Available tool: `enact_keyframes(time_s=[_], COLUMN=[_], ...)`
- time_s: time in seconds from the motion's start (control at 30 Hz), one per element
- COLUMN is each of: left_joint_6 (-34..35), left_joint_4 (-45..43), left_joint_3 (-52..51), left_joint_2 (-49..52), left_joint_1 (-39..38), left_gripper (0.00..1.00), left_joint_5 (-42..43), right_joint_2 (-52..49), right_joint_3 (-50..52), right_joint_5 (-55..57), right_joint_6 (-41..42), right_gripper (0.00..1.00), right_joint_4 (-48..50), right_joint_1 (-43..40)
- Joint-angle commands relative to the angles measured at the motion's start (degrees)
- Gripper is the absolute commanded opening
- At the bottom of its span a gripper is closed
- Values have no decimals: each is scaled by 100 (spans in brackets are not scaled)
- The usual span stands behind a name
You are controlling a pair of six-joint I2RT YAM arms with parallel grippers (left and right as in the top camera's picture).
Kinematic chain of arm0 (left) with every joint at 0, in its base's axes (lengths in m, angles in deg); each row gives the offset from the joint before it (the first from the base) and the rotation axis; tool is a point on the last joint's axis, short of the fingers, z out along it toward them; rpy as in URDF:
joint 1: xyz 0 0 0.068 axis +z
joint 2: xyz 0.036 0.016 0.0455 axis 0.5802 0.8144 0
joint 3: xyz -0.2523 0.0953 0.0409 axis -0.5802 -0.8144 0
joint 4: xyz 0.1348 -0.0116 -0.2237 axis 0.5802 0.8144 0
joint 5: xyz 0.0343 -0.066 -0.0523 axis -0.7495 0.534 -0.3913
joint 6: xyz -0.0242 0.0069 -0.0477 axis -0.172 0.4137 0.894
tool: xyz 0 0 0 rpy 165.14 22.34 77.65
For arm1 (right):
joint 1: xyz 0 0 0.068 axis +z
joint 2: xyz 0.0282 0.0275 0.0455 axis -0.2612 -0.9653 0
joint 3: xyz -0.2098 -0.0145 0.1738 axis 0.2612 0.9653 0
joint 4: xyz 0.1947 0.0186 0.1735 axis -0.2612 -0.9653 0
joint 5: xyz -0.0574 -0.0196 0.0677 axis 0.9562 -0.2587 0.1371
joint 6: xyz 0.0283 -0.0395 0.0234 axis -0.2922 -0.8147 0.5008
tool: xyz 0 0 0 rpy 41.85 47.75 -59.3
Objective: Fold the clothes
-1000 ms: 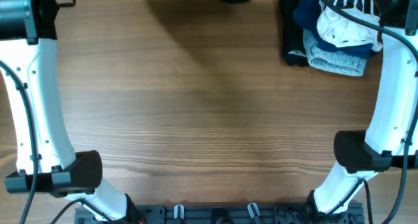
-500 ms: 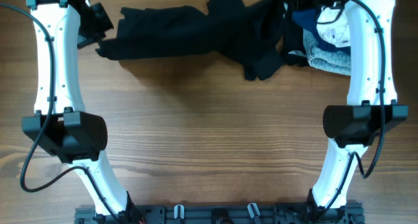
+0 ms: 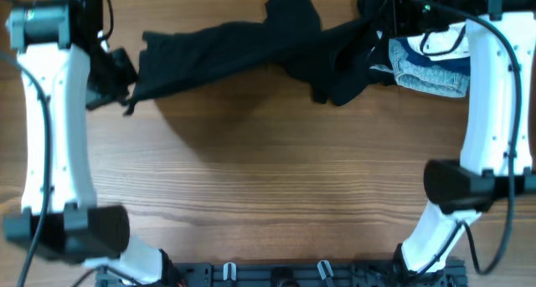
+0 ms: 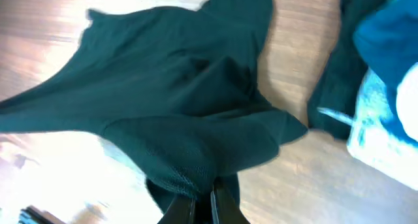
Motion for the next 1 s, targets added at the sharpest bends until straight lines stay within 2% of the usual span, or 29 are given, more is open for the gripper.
enact_keyframes(time_s=[0.0,0.27,0.33,0.47,0.6,0.73,0.97], left_joint_6=[223,804,1167,1937,2361,2765,2741], left_joint_4=[-212,-640,-769,-1121,-1475,-1895,-2896], left_joint_3=[-1115,-3099,-3545,-4369,-4937,-5263,-5263], left_joint_2=[-789,-1622,-1683,-1683,-1685,-1685,-1683], left_joint_1=[125,125,125,90,92,92,90], left_gripper=[4,4,4,4,4,4,4], left_joint_5=[-186,-144,-94,-76,-76,-76,-83], right_joint_2=[916,2446,2758,2861,2861,2868,2865], right_joint_3=[1117,5051,6220,7593,8170,8218,8026], right_joint_5=[960,964,765,361,358,317,321], right_joint_6=[584,1099,1266,1467,1519,1506,1416], right_gripper=[4,4,4,4,4,4,4], right_joint_4=[-26,828,1261,1751,2105,2610,3969], right_joint_1=[258,431,431,431,431,431,431])
